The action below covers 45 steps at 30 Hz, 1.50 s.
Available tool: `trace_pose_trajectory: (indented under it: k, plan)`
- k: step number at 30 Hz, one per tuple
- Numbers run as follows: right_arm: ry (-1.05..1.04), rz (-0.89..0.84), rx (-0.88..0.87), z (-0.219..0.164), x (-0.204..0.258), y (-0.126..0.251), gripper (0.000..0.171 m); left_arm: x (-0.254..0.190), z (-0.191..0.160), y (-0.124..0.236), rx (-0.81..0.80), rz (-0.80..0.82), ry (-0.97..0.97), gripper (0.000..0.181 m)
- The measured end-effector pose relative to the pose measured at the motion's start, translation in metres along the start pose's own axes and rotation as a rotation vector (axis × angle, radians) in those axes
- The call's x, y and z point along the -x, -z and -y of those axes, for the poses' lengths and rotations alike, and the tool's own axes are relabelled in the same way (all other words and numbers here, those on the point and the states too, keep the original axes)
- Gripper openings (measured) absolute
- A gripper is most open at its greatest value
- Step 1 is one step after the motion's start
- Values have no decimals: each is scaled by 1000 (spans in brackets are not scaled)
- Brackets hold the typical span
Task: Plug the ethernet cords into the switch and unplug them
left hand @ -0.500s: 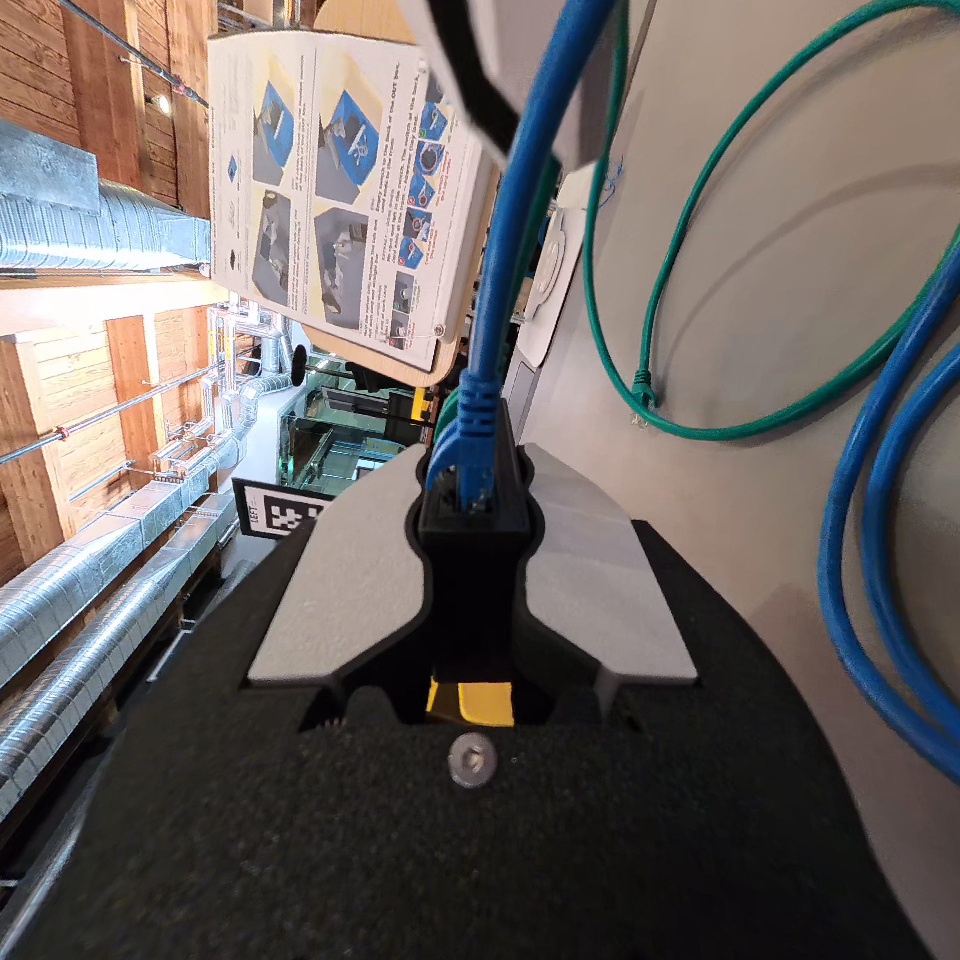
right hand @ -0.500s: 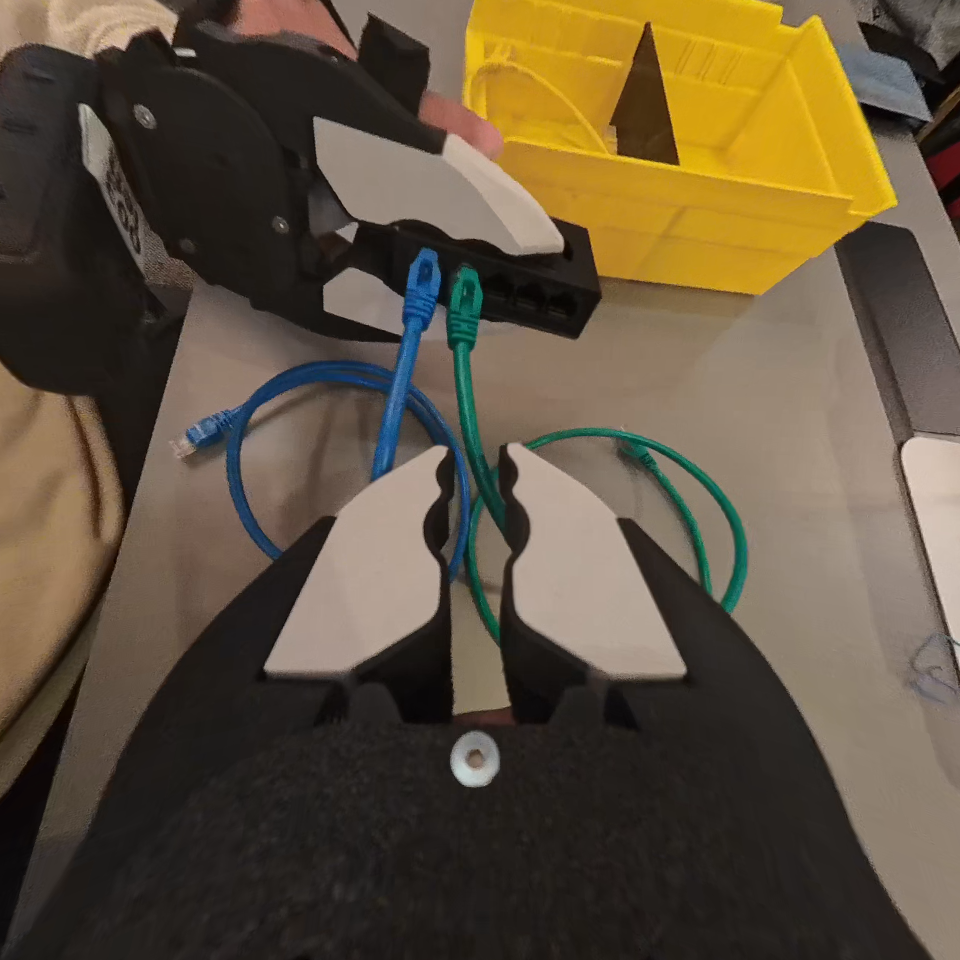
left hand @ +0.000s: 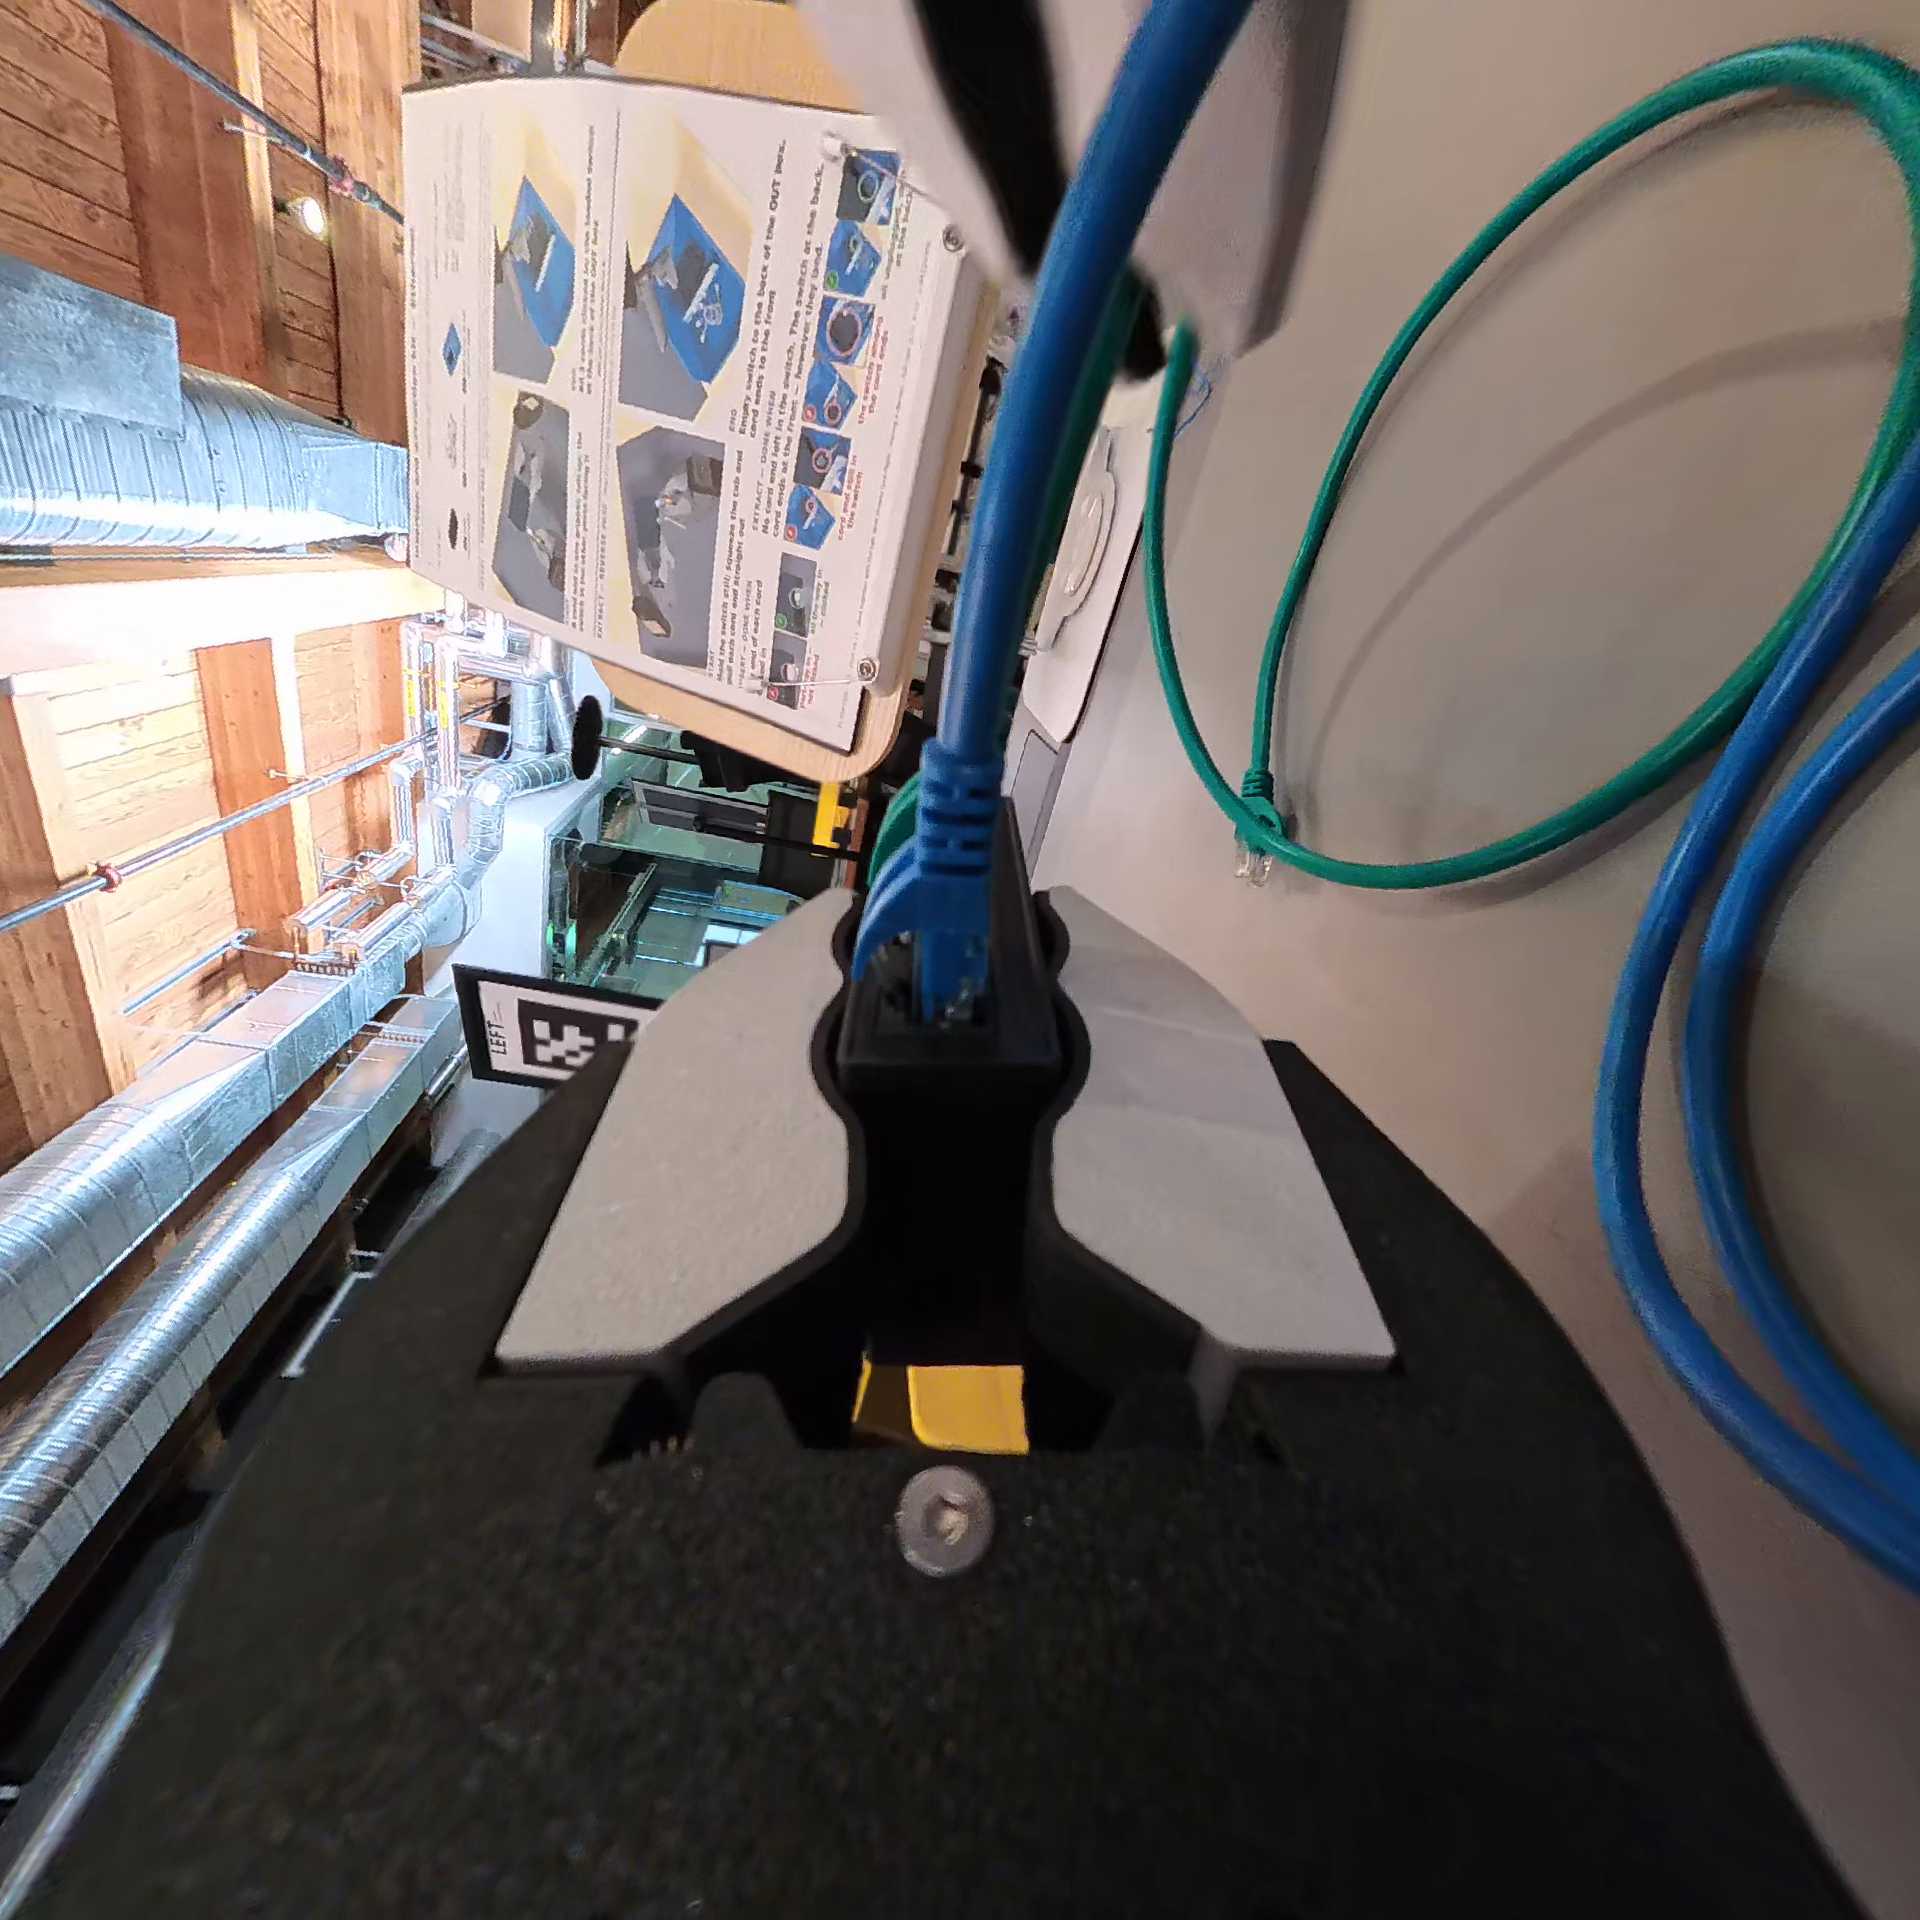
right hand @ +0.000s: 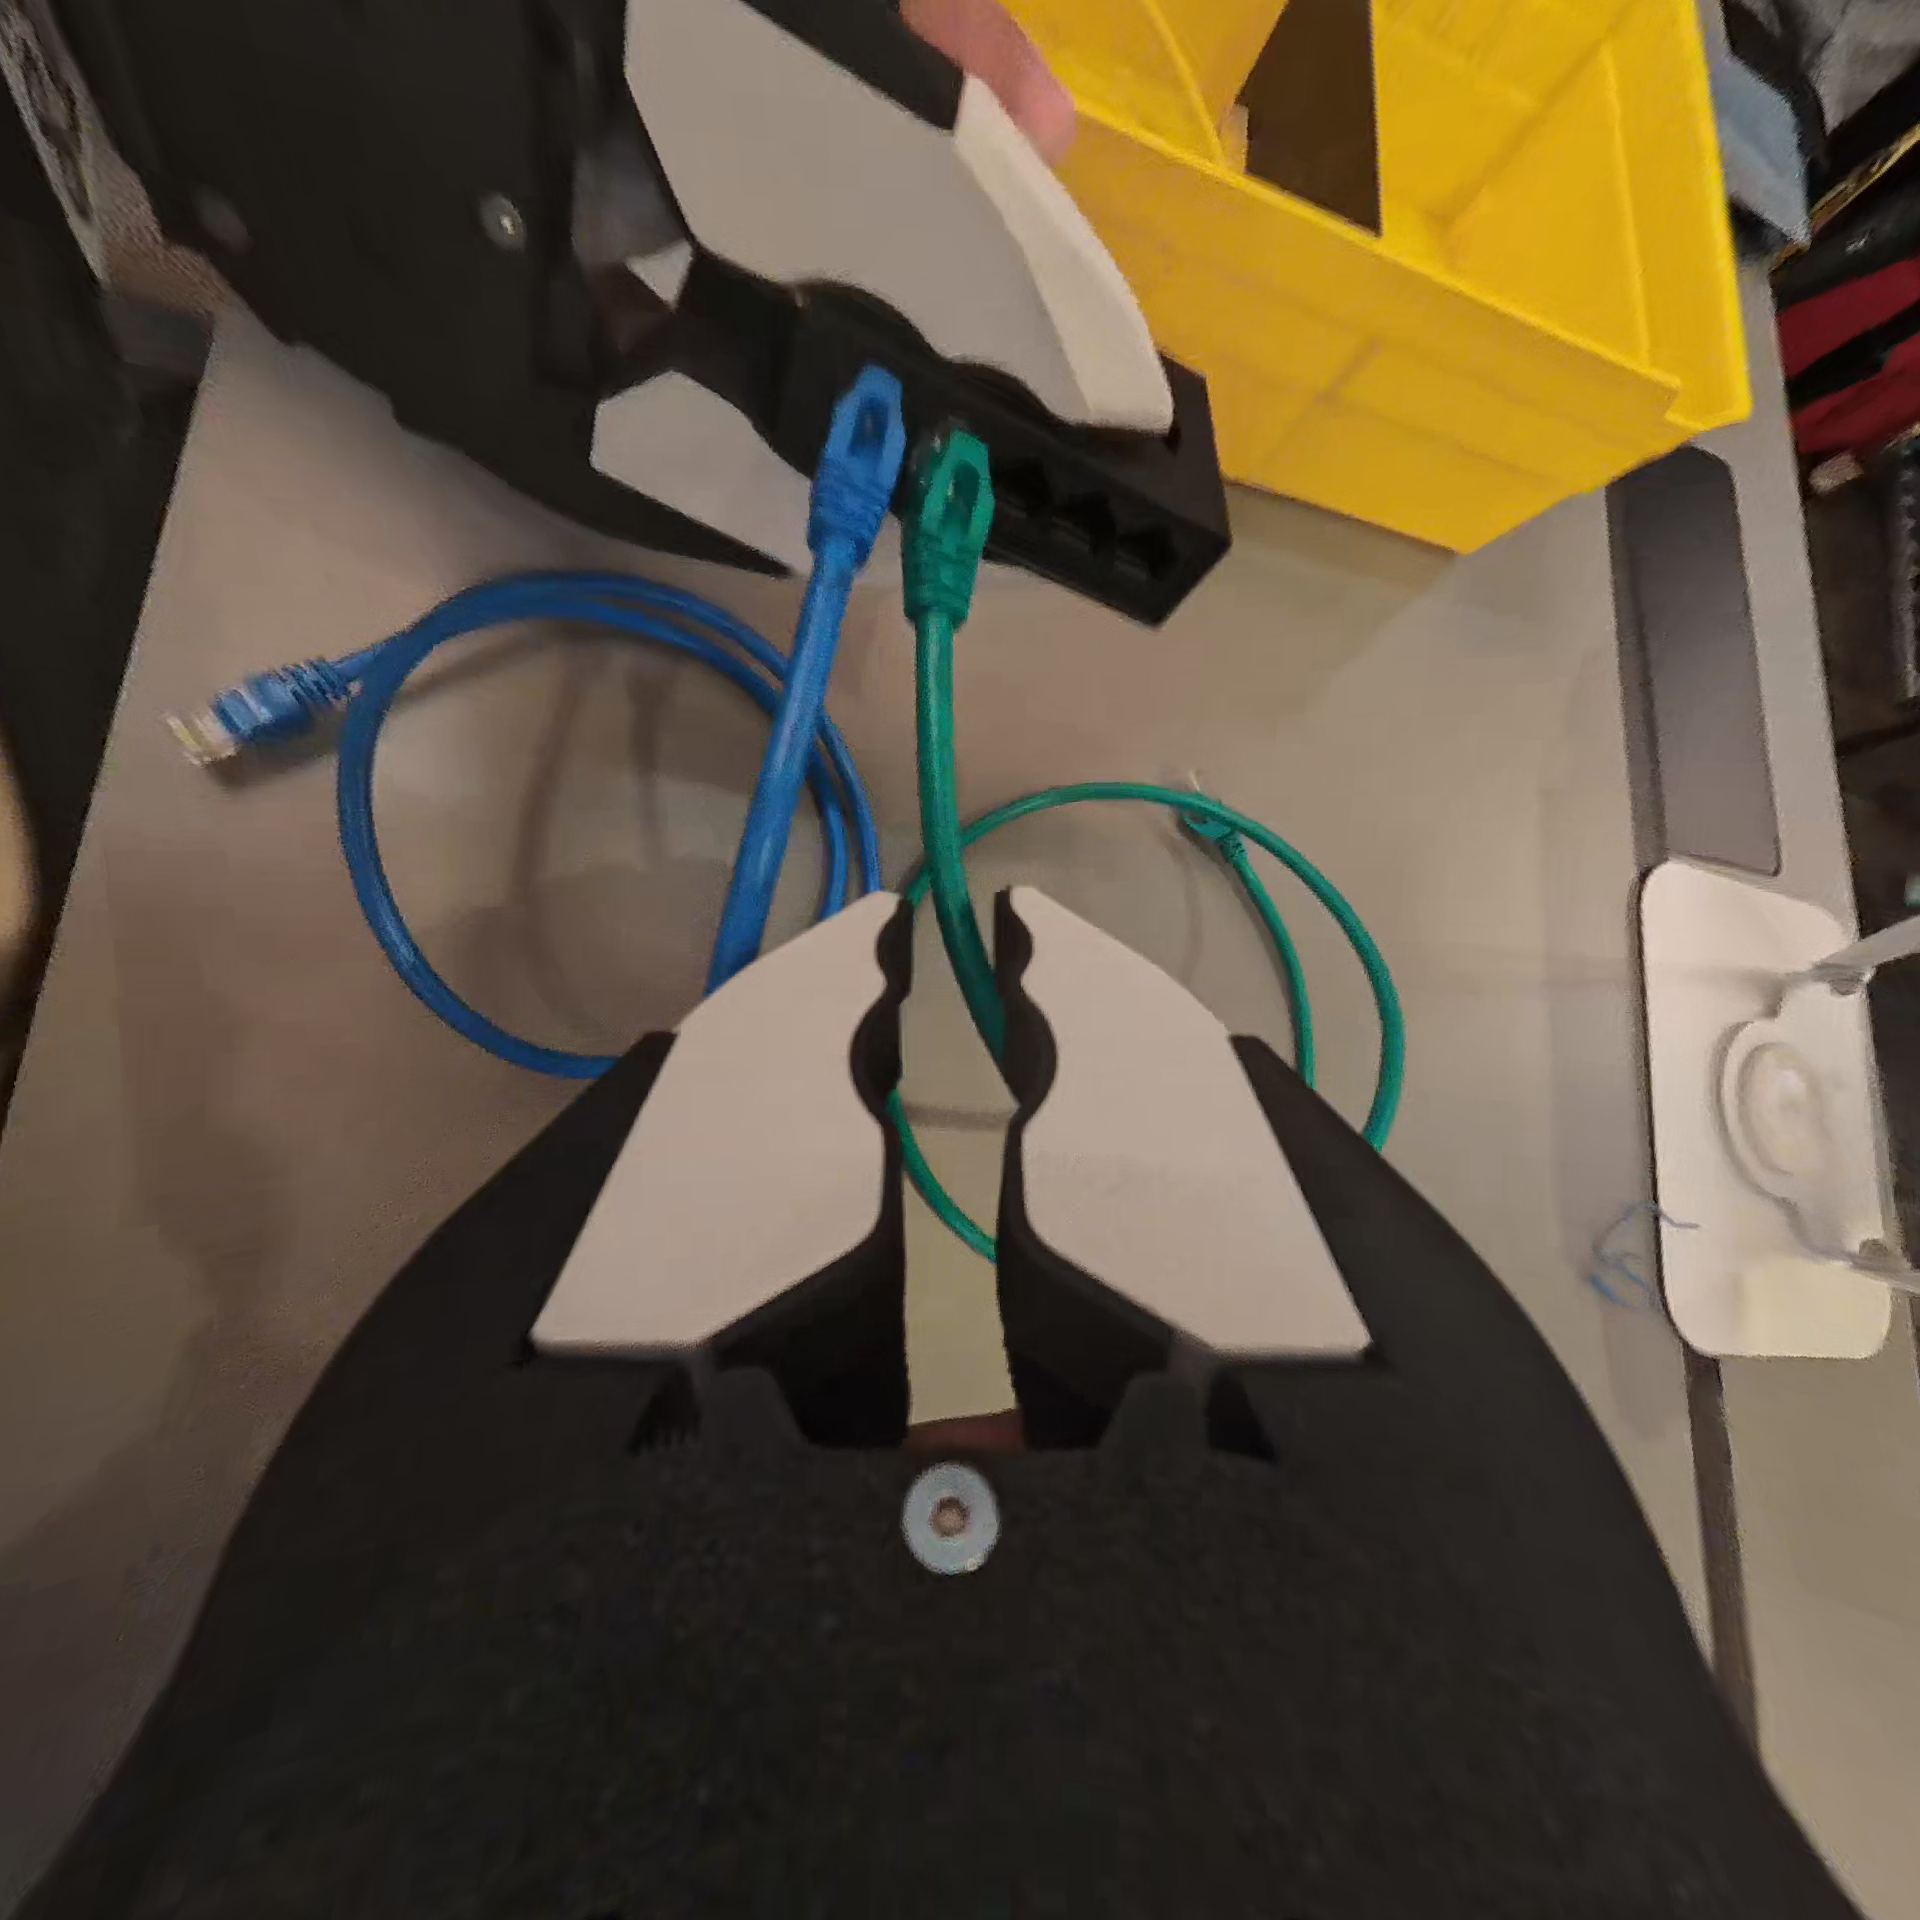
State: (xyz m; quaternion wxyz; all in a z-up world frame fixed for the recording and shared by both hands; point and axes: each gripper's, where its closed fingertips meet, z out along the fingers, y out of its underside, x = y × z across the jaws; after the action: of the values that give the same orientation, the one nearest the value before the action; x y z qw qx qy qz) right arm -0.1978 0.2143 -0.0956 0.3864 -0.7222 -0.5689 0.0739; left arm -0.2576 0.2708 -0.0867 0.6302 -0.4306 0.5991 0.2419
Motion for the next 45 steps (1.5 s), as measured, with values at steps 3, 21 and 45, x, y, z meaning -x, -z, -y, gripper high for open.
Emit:
trace_pose_trajectory:
  k: [3, 21, 45]
  plan:
    - [-37, 42, -86, 17, 5, -3, 6, -4, 3, 0, -6, -4, -19, 29]
    - [-246, 138, -219, 38, 9, -18, 6, -7, 3, 0, -2, -4, -16, 29]
    - [-308, 128, -189, 38, 8, -24, 5, -8, 4, -6, -56, -17, 13, 30]
